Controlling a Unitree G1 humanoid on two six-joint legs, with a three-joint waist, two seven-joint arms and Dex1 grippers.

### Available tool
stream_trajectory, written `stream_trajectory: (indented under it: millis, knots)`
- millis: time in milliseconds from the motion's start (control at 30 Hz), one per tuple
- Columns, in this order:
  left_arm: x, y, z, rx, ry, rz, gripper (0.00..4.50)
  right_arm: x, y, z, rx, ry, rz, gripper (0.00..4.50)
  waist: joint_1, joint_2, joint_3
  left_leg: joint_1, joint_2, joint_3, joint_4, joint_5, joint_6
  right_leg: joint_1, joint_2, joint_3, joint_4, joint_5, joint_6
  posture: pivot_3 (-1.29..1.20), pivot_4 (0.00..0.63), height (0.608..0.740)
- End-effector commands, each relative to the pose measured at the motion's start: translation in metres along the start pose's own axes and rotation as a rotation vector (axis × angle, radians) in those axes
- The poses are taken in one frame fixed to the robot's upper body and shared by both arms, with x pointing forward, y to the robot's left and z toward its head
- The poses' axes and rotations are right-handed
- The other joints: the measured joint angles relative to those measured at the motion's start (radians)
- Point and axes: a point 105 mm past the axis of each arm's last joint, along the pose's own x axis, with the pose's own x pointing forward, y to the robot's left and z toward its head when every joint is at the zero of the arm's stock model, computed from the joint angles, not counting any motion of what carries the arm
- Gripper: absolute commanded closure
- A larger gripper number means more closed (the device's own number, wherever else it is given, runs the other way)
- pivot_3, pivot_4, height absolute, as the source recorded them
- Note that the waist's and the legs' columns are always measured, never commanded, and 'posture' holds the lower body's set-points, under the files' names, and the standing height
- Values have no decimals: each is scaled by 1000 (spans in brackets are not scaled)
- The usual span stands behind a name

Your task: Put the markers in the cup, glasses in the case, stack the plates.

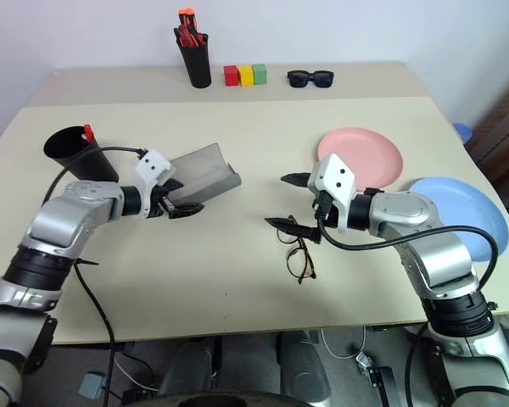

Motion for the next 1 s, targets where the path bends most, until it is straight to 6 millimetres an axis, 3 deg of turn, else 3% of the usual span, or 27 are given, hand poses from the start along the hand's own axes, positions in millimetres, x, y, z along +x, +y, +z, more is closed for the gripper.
stream_trajectory:
  millis: [33, 200, 267, 400, 533, 633, 733, 867, 967, 1000]
  knots:
    - [2, 0, 14, 64, -38, -16, 1794, -6, 1, 8, -41, -16, -26, 0, 0, 0, 0, 0, 0, 0, 0, 0, 0, 0, 0, 0, 0, 0, 0, 0, 150, 740]
    - [2, -15, 21, 168, -92, -105, 4303, -11, 2, 1, -28, 3, -43, 0, 0, 0, 0, 0, 0, 0, 0, 0, 0, 0, 0, 0, 0, 0, 0, 0, 150, 740]
    - [-6, -31, 28, 262, -158, -201, 4413, -14, 1, -3, -13, 27, -53, 0, -1, 0, 0, 0, 0, 0, 0, 0, 0, 0, 0, 0, 0, 0, 0, 0, 150, 740]
    - [-16, -54, 17, 390, -118, -336, 4413, -22, 6, -25, 81, 140, -36, 0, 2, 0, 0, -1, 0, 0, 0, 0, 0, 0, -1, 0, 0, 0, 0, 0, 150, 740]
    - [-17, -65, 8, 492, -81, -380, 4413, -26, 14, -39, 166, 189, -24, 0, 3, 0, 0, -1, 0, 0, 1, 0, 0, 0, -1, 0, 0, -1, -1, 0, 150, 740]
    - [-15, -67, 6, 456, -78, -398, 4413, -25, 12, -48, 228, 222, -63, 0, 2, 0, 0, -1, 0, 1, 3, 0, 0, 0, -1, 1, 0, -1, -1, 0, 150, 740]
    - [-15, -66, 5, 465, -75, -389, 3600, -30, 12, -59, 301, 283, -88, 0, 1, 0, 0, -1, 0, 1, 3, 0, 0, 0, 0, 1, 0, -1, -1, 0, 150, 740]
    - [-20, -60, 13, 490, -116, -344, 1669, -36, 15, -66, 391, 332, -112, 0, 2, 0, 0, -2, 0, 0, 3, 0, 0, 0, 0, 1, 0, -1, -1, 0, 150, 740]
    - [-26, -57, 20, 499, -154, -295, 1669, -33, 16, -63, 450, 301, -125, 0, 0, 0, 0, -2, 0, 0, 3, 0, 0, -1, 0, 1, 0, -1, -1, 0, 150, 740]
    - [-29, -56, 20, 503, -159, -279, 1620, -31, 16, -62, 476, 287, -131, 246, -1, 0, 0, -2, 0, 0, 3, 0, 0, -1, 0, 1, 0, -1, -1, 0, 150, 740]
